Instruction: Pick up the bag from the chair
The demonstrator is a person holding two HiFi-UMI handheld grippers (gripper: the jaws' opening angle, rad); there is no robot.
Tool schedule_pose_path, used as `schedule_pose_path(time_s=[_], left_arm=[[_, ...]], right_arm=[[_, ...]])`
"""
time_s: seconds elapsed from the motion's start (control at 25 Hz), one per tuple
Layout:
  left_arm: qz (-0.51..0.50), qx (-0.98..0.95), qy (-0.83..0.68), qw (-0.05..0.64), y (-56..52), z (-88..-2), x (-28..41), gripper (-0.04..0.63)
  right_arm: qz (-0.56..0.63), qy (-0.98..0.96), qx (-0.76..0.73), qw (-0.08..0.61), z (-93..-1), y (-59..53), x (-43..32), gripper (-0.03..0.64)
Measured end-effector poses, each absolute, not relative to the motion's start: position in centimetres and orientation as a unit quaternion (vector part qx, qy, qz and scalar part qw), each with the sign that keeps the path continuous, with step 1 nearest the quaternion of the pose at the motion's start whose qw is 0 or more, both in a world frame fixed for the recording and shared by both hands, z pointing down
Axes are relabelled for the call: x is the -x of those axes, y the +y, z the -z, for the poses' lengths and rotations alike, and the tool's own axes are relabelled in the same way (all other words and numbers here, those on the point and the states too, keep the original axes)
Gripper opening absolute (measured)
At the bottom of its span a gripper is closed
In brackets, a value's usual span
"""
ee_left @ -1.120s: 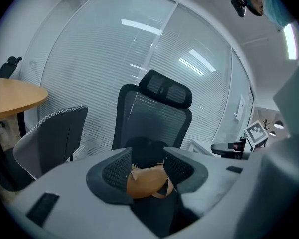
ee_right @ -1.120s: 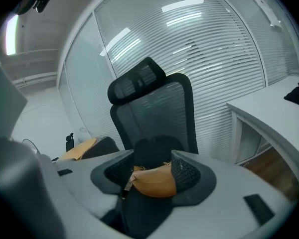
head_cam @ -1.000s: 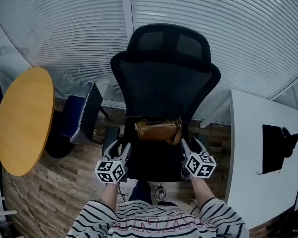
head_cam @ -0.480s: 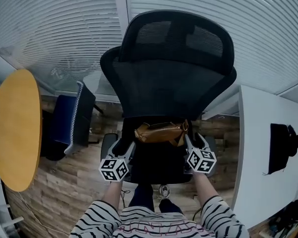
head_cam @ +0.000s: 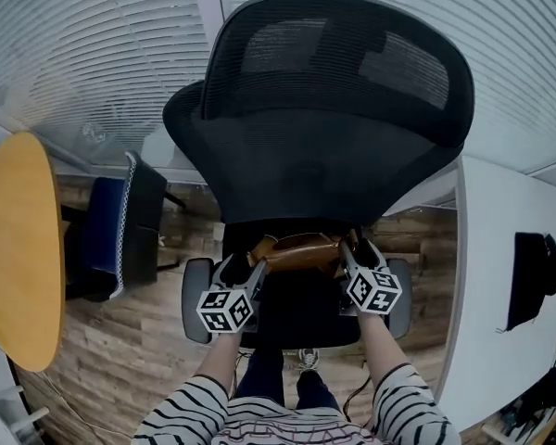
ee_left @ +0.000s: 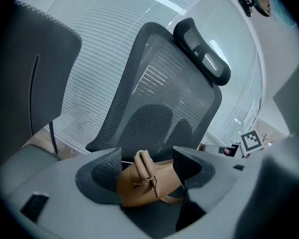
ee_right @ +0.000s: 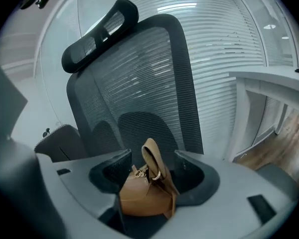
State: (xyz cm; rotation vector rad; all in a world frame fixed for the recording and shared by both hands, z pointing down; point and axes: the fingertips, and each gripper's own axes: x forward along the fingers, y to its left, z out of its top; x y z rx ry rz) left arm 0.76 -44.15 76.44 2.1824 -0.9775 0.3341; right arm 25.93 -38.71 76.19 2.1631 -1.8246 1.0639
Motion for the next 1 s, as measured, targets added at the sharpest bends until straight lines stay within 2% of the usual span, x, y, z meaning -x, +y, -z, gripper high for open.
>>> schedule_pose_path(time_s=[0.28, 0.52, 0.68, 1.0], left_arm=[[-0.112, -0.832, -0.379, 0.389, -46.6, -78.9, -1.8, 0.301], [-0.102, -0.828, -0.369, 0.41, -46.9, -79.9, -2.7, 0.301], [-0.137, -0.826, -0.361, 0.412, -46.2, -81.5, -3.4, 0.299], [-0.141, -0.816, -0.372, 0.421, -45.8, -82.5, -3.3, 0.233]], right_arm=[[-0.378, -0.593, -0.708, 0.065, -79.6, -39.8, -26.0, 0.259], [-0.395, -0.589, -0.704, 0.03, -80.8, -40.1, -25.9, 0.256], [-0.397, -0.593, -0.7, 0.028, -80.7, -39.7, -25.6, 0.203], [-0.406, -0.584, -0.703, 0.034, -80.7, -39.5, -25.2, 0.166]])
